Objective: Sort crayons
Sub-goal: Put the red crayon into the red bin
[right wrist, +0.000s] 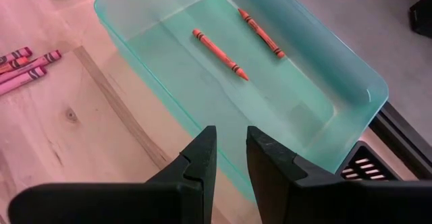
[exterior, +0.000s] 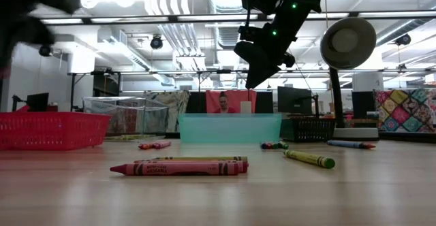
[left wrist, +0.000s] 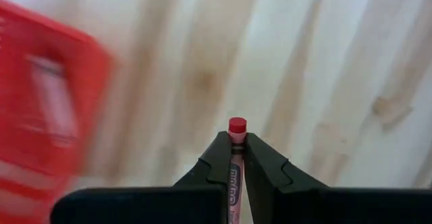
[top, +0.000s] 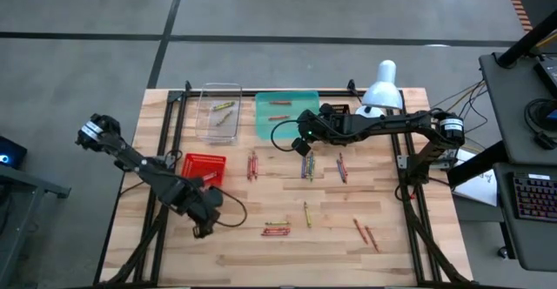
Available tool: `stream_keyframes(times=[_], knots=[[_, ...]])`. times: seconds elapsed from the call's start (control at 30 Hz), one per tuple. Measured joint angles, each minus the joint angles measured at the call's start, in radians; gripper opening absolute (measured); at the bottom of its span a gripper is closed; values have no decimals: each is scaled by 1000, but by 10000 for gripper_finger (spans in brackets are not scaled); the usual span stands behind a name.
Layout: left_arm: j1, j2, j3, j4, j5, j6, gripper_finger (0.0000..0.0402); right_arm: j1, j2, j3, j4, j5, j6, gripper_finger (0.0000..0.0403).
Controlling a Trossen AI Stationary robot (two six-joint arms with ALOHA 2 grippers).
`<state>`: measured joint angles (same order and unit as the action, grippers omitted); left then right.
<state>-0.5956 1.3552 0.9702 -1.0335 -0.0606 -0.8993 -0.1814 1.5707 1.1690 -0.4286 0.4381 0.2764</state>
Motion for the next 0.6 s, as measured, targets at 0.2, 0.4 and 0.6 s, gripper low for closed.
stream_keyframes(times=[0.2,0.4,0.6], knots=[[123,-1,114,-212,-123,184,1,0,0,0,0,0,-5,73],[298,-2,99,-251,-126,458,1,0,0,0,0,0,-7,73],[481,-6,28,-220,-125,700,1,0,0,0,0,0,-11,73]])
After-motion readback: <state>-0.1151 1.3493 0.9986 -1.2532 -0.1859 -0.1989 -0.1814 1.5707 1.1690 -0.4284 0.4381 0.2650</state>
